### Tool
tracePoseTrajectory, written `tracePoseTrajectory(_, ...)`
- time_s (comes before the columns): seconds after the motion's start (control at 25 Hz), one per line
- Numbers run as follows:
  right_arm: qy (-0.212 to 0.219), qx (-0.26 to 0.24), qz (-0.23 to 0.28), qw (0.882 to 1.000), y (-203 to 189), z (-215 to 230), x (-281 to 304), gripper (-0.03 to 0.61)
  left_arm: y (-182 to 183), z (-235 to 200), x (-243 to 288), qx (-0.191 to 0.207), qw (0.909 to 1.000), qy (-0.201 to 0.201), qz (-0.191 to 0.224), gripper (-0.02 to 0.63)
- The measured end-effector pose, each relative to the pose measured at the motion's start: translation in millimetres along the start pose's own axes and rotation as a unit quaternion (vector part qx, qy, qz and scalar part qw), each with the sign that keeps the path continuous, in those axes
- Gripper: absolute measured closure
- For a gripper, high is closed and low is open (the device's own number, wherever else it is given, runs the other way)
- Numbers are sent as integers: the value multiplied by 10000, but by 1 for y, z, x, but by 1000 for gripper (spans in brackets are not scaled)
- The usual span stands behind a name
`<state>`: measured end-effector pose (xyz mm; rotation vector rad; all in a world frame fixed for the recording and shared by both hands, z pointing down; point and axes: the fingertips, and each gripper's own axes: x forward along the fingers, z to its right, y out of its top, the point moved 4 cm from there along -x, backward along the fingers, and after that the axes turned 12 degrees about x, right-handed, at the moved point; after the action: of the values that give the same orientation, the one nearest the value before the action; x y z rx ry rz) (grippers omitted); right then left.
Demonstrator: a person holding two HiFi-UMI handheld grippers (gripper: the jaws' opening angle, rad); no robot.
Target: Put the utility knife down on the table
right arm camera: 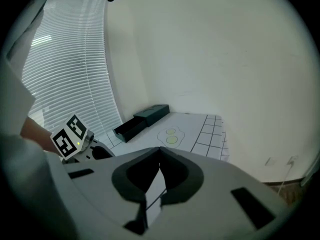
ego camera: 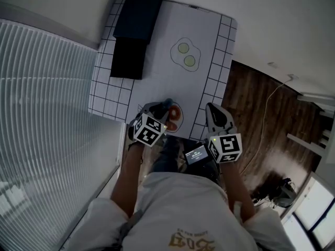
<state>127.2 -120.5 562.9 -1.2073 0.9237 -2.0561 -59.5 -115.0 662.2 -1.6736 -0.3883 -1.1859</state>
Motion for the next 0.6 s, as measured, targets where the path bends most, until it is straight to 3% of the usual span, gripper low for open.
tracePoseTrajectory(0.32, -51, 38, -13, 10000, 0, 1, 1, 571, -1, 2, 10, 55, 9997, -174, -142, 480)
tracePoseTrajectory(0.6, -81, 100, 13, 9999, 1, 0, 1, 571, -2, 3, 9, 190, 9997, -161, 42, 480)
